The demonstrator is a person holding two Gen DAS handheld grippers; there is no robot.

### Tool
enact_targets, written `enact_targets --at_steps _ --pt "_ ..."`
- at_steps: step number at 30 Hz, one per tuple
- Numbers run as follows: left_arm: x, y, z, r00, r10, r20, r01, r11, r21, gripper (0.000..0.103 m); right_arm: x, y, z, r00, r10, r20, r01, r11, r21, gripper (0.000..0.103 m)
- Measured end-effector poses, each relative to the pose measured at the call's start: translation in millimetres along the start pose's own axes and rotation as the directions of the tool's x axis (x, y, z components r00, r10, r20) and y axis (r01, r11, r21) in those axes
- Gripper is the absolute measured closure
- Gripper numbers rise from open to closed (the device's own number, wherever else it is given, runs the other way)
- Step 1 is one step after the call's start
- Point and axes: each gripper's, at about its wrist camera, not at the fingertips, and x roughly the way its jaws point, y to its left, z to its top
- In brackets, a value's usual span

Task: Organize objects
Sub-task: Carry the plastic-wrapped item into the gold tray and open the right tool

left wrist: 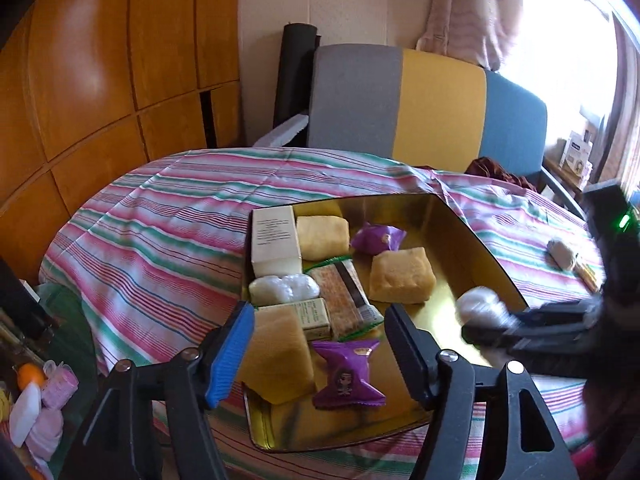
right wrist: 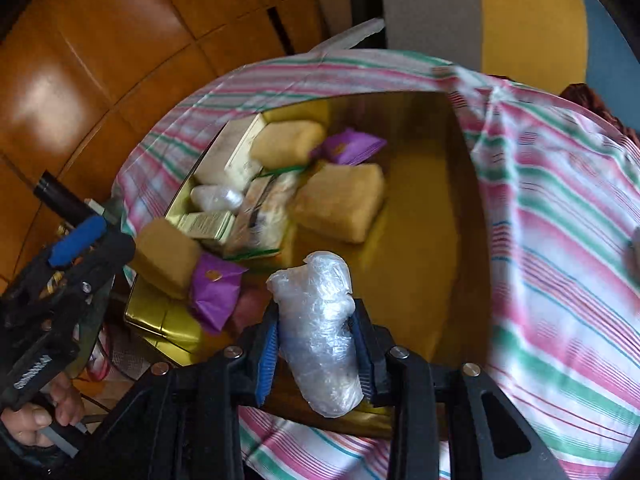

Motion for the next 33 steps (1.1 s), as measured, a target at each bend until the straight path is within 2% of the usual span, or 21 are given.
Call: enact_targets --at_steps 5,10,14,22,33 --pt "0 9 1 1.000 0.016 0.003 -0.016 1.000 -0.022 0.029 28 14 -3 0.999 0.009 -0.035 -0.009 1.000 0.003 0.068" --pt "2 15 1 1.000 0.024 -0.004 -0.024 0.999 -0.039 0.027 39 28 -9 0.998 0.023 -0.057 -0.025 0.999 -0.040 0.057" --pt "2 19 1 1.000 0.024 -0.009 -0.025 0.998 -0.053 0.024 37 32 -11 0.998 0.026 -0.052 -0.029 0.998 -0.059 0.035" --pt "-3 21 6 0.999 0.036 0.011 -0.036 0.998 -0.060 0.022 4 21 -9 0.999 0.023 0.042 -0.021 0.999 -0.039 0.034" --pt "-9 3 17 0.999 0.016 0.032 -0.016 1.000 -0.005 0.022 -58 -40 -14 0.981 -0.110 0.158 0.100 0.993 0.068 0.034"
